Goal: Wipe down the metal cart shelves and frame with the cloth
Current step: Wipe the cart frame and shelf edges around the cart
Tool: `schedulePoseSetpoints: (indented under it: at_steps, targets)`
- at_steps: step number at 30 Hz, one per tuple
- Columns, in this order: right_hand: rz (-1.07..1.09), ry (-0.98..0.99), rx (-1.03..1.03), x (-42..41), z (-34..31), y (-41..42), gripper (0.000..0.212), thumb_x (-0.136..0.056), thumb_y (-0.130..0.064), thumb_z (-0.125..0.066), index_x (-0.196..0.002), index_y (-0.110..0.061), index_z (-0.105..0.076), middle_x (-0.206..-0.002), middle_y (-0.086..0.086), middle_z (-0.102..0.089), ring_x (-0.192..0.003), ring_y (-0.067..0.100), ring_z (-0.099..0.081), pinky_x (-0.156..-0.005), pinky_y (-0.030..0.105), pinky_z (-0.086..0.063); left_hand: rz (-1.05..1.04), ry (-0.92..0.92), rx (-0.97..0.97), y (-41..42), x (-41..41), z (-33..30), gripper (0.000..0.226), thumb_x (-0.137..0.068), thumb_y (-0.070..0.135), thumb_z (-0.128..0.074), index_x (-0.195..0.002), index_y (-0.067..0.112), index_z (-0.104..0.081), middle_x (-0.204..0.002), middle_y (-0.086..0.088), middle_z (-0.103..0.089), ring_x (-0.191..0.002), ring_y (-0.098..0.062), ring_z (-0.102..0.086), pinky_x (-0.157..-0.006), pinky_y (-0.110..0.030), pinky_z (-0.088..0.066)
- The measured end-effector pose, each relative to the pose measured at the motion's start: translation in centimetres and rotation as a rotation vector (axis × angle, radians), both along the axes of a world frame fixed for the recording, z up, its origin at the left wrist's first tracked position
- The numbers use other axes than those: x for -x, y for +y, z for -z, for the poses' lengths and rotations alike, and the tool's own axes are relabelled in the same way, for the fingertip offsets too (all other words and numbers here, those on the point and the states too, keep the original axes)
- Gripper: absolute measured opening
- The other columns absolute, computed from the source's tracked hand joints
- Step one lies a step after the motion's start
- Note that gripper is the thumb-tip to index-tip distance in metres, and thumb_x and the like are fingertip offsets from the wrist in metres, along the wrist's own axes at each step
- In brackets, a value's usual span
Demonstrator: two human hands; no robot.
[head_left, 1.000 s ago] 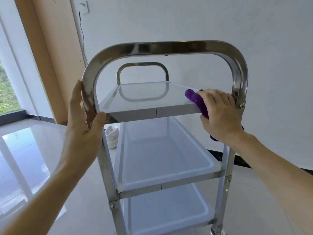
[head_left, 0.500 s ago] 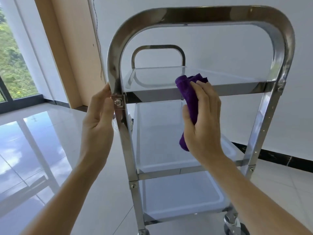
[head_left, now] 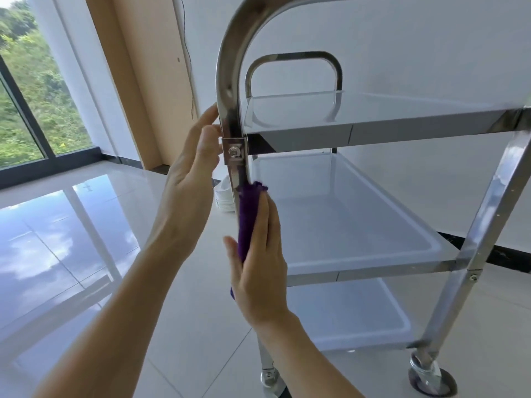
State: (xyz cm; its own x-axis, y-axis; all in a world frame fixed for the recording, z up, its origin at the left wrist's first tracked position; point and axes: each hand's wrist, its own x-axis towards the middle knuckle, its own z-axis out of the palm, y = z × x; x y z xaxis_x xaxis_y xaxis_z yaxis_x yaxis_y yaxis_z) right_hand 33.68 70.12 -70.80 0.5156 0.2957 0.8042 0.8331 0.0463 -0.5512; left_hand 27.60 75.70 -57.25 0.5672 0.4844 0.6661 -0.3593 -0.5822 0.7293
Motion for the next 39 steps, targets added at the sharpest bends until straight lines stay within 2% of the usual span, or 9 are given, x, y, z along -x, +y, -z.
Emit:
schedulePoseSetpoints:
  at_steps: [6, 15, 20, 25, 28, 30, 33, 36, 39]
  targets:
    - [-0.054, 0.117, 0.144, -0.2, 5.3, -1.2, 0.076, -0.099, -0.041, -0.054, -0.155, -0.026, -0.006, -0.158, -0.004, -0.031, -0.14, 0.013, -0.041, -0.106, 0.033, -0.048, -0.065, -0.005, -0.096, -0.3, -0.2, 0.6, 0.044, -0.106, 0.025, -0.04, -0.149, 0.033, -0.036, -0.136, 0.015, -0.055, -0.122, 0.001, -0.055, -0.101, -0.033, -0.047]
    - [-0.07, -0.004, 0.008, -0.8, -2.7, -0.4, 0.071, -0.096, -0.044, -0.049, -0.151, -0.024, -0.009, -0.151, 0.011, -0.042, -0.134, 0.025, -0.049, -0.103, 0.037, -0.051, -0.094, -0.028, -0.137, -0.4, -0.2, 0.7, 0.042, -0.106, 0.021, -0.041, -0.148, 0.028, -0.038, -0.136, 0.013, -0.055, -0.121, 0.003, -0.055, -0.095, -0.017, -0.049]
    - [-0.227, 0.032, 0.211, -1.4, 0.4, -2.0, 0.077, -0.097, -0.04, -0.051, -0.154, -0.029, 0.0, -0.161, 0.006, -0.027, -0.145, 0.022, -0.036, -0.115, 0.037, -0.04, -0.091, -0.045, -0.107, -0.2, -0.3, 1.3, 0.043, -0.107, 0.023, -0.042, -0.149, 0.027, -0.036, -0.145, 0.011, -0.051, -0.127, -0.01, -0.055, -0.104, -0.038, -0.049]
    - [-0.283, 0.002, 0.445, -4.7, 4.3, -5.3, 0.066, -0.101, -0.033, -0.052, -0.157, -0.022, -0.019, -0.145, 0.004, -0.042, -0.125, 0.02, -0.049, -0.106, 0.041, -0.043, -0.097, -0.058, -0.084, -0.9, -1.0, 2.9, 0.055, -0.104, 0.007, -0.045, -0.154, 0.021, -0.027, -0.153, 0.009, -0.042, -0.139, 0.001, -0.039, -0.1, -0.007, -0.038]
    - [-0.035, -0.16, 0.432, -7.3, 3.2, -5.8, 0.063, -0.1, -0.034, -0.051, -0.155, -0.023, -0.023, -0.14, 0.008, -0.044, -0.118, 0.025, -0.047, -0.102, 0.039, -0.045, -0.115, -0.035, -0.104, -1.6, -1.3, 3.6, 0.068, -0.1, 0.001, -0.051, -0.156, 0.021, -0.02, -0.151, 0.015, -0.041, -0.137, -0.002, -0.042, -0.105, -0.01, -0.036]
    - [0.068, -0.201, 0.487, -8.1, 2.1, -5.8, 0.061, -0.1, -0.035, -0.051, -0.154, -0.027, -0.024, -0.141, 0.007, -0.042, -0.12, 0.027, -0.043, -0.099, 0.039, -0.042, -0.174, 0.028, -0.152, -1.6, -1.5, 3.8, 0.081, -0.095, 0.001, -0.059, -0.156, 0.03, -0.014, -0.137, 0.028, -0.049, -0.117, -0.004, -0.06, -0.101, -0.016, -0.045]
    - [0.01, -0.314, 0.815, -7.7, 2.5, -5.6, 0.063, -0.1, -0.046, -0.046, -0.154, -0.029, -0.019, -0.155, 0.003, -0.028, -0.138, 0.029, -0.027, -0.114, 0.045, -0.026, -0.259, 0.099, -0.179, -1.6, -1.6, 4.1, 0.094, -0.091, 0.002, -0.064, -0.156, 0.037, -0.005, -0.124, 0.014, -0.055, -0.092, -0.018, -0.069, -0.094, -0.038, -0.055]
    - [-0.148, -0.393, 1.035, -7.2, 3.2, -5.3, 0.075, -0.089, -0.037, -0.057, -0.152, -0.027, -0.019, -0.164, 0.005, -0.006, -0.151, 0.024, 0.0, -0.123, 0.047, -0.004, -0.25, 0.121, -0.181, -1.5, -1.6, 4.1, 0.095, -0.091, -0.001, -0.061, -0.156, 0.038, -0.003, -0.122, 0.036, -0.047, -0.092, -0.025, -0.069, -0.094, -0.044, -0.055]
    - [-0.181, -0.429, 1.034, -7.8, 2.5, -4.7, 0.077, -0.088, -0.019, -0.062, -0.152, -0.027, -0.021, -0.164, 0.006, -0.008, -0.15, 0.025, -0.006, -0.122, 0.041, -0.012, -0.259, 0.116, -0.175, -1.1, -1.6, 4.1, 0.094, -0.092, -0.002, -0.059, -0.155, 0.039, -0.002, -0.132, 0.03, -0.045, -0.091, -0.022, -0.07, -0.093, -0.04, -0.056]
